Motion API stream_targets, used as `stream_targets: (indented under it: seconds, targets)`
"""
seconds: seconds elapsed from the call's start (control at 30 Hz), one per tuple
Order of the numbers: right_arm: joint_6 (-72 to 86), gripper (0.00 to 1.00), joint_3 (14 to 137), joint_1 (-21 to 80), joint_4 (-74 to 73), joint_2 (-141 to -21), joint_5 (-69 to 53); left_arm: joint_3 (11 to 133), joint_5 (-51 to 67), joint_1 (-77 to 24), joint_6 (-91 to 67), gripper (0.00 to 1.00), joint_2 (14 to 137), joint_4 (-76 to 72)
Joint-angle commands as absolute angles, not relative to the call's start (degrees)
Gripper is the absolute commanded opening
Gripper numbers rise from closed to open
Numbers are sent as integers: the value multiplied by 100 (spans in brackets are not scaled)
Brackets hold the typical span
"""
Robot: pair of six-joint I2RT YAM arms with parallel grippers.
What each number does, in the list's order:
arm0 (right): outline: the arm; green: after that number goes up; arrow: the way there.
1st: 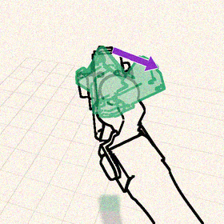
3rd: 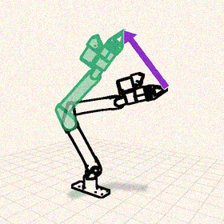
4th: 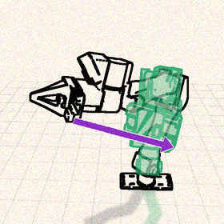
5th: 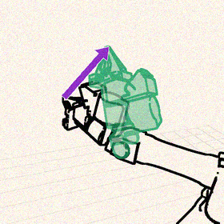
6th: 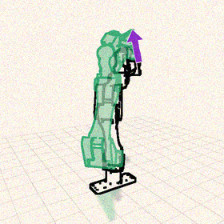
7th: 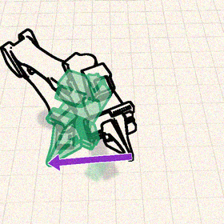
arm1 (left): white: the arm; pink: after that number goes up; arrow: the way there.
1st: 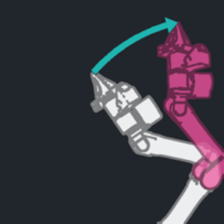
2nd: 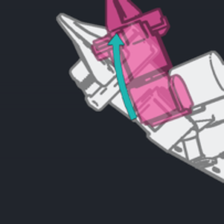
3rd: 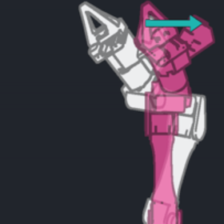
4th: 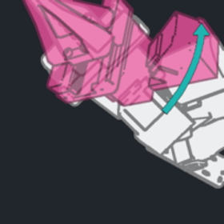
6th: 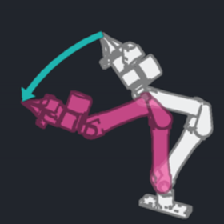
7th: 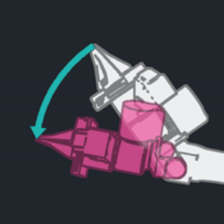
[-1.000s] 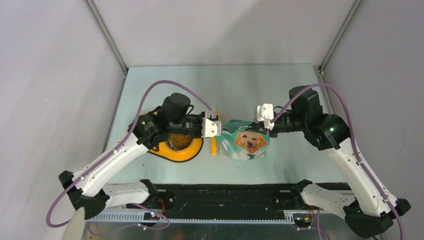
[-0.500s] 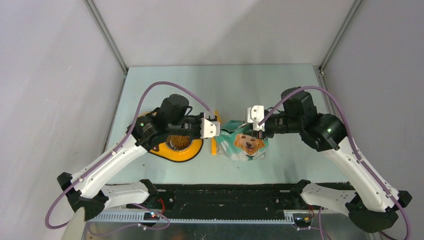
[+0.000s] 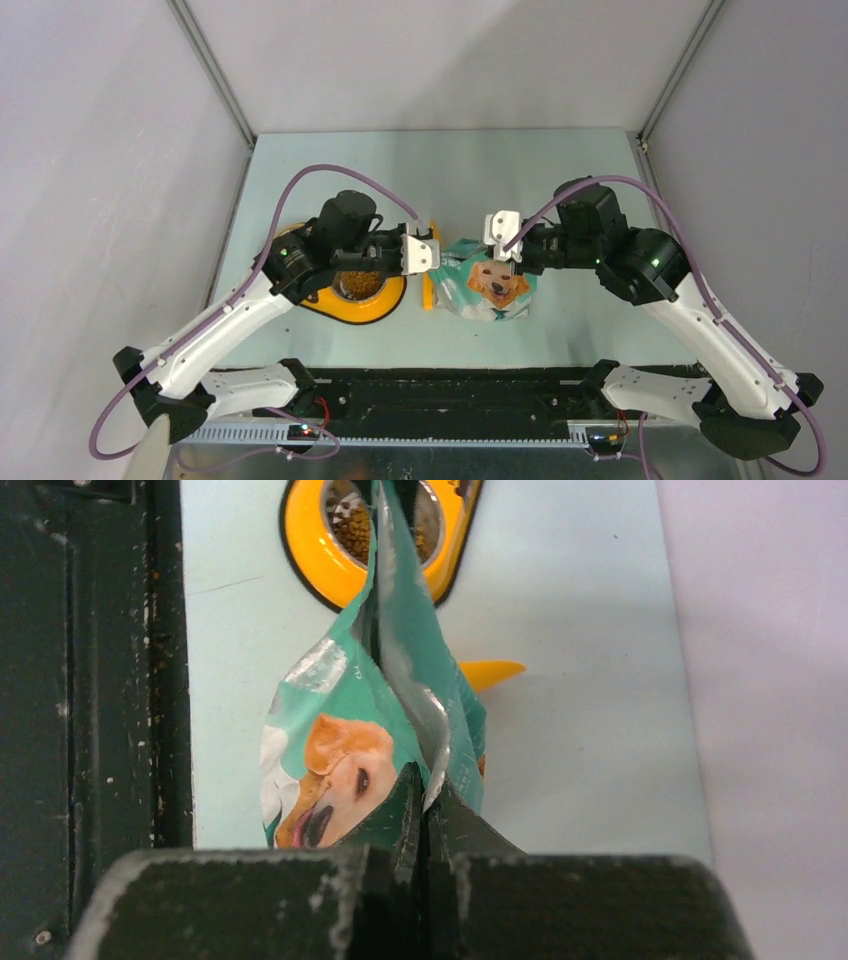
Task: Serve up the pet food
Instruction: Close the pet food bag at the center of the board.
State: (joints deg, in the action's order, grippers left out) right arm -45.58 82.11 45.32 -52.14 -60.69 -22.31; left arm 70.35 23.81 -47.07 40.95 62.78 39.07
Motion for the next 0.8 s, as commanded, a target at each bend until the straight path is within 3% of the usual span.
stream_targets:
  seconds: [0.0,0.2,0.47,0.77]
  targets:
    - [-4051,0,8367,4019,-4737,-5738,-1239,6998,2184,-4707,3967,0,5781,3633]
    - [-3655,0,8089,3133,-4347,-5221,-1528,6783,2068,-4704,4001,0,5517,3478]
    - [-4277,0,8085,3404,-4814,-5465,-2253,6946,2402,-4711,3935,0,5531,3410]
    - [-4796,39,8548,4003,-5309,-5910,-2063,6939,2661,-4722,3787,0,5519,3235]
